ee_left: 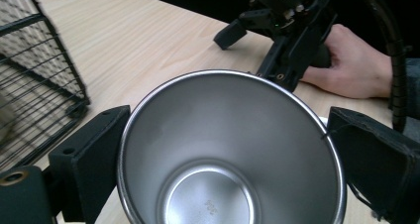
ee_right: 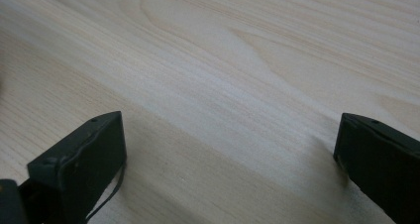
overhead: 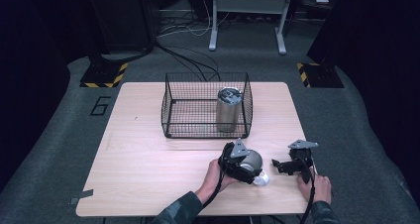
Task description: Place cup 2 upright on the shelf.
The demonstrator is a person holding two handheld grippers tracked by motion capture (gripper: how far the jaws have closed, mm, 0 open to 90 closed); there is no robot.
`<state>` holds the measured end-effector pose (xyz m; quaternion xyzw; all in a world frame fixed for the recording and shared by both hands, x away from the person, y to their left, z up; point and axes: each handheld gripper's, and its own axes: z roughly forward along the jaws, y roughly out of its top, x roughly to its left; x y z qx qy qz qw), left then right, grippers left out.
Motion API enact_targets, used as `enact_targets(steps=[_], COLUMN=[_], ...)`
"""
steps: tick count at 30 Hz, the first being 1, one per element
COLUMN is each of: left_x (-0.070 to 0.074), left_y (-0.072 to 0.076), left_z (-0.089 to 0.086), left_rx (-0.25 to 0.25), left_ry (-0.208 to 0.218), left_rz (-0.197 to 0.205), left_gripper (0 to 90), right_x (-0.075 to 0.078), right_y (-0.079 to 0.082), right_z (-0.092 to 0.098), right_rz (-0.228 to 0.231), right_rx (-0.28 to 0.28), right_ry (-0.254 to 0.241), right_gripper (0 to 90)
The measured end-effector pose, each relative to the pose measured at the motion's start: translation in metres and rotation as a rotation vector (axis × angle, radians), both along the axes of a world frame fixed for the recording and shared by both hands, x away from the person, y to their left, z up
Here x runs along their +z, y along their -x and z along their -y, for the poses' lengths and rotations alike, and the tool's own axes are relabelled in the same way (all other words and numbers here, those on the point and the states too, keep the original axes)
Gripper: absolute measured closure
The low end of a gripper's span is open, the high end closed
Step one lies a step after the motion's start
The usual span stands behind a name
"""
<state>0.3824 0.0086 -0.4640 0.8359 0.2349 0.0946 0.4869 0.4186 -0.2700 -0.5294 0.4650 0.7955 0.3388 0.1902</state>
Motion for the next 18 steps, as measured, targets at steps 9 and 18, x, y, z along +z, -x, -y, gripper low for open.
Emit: enact_targets(steps=[9,18], left_x=[0.008,0.019], left_y=[0.002,0.003], left_z=[-0.015,-0.033], left_rx=[0.005,0.017], left_ry=[0.017,0.006], left_rz=[0.007,0.018], left_gripper=[6.3,6.3], right_x=[0.0,0.0], right_y=[0.0,0.0], right_z=[0.0,0.0], right_rz=[-0.003,0.004], right_rx=[0.002,-0.004], right_ry=[0.001,0.001], right_gripper=[0.0,0.0])
